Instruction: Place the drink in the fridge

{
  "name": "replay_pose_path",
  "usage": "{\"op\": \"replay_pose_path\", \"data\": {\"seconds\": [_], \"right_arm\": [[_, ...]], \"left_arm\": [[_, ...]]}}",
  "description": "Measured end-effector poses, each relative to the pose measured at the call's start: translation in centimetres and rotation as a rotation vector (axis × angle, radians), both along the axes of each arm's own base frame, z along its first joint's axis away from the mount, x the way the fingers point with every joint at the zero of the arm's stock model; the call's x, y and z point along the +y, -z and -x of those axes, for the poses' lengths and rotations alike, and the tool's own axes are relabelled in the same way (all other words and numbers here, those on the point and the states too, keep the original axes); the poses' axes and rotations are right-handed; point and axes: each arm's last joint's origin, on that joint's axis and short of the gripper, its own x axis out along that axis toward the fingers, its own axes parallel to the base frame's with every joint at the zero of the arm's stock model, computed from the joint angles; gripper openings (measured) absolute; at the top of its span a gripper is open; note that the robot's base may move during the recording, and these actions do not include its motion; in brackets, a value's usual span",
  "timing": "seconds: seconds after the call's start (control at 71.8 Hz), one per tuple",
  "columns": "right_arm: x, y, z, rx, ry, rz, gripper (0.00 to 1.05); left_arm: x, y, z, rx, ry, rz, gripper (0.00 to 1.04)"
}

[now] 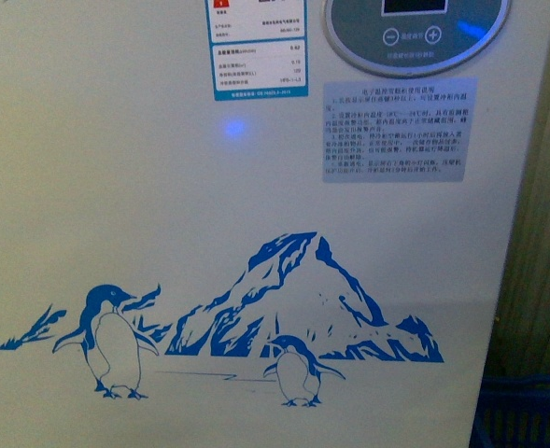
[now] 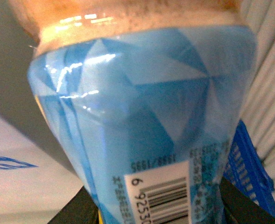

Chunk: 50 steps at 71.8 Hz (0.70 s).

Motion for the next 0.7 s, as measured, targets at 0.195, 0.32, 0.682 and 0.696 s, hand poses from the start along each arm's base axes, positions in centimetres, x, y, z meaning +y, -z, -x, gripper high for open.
{"op": "replay_pose_path", "data": {"seconds": [0.195,0.32,0.682,0.696], "right_arm": [[1.9,-2.4,4.0,-0.127,-0.033,0.0,0.39],[2.6,-3.2,6.0,-0.185,-0.017,0.018,0.39],[3.5,-4.4,8.5,-0.36,-0.015,0.029,0.39],[3.5,-4.4,8.5,-0.361,-0.016,0.029,0.39]], "left_arm": [[0.0,0.0,0.0,0.0,0.0,0.0,0.97],[0.0,0.0,0.0,0.0,0.0,0.0,0.97],[0.0,0.0,0.0,0.0,0.0,0.0,0.97],[0.0,0.0,0.0,0.0,0.0,0.0,0.97]]}}
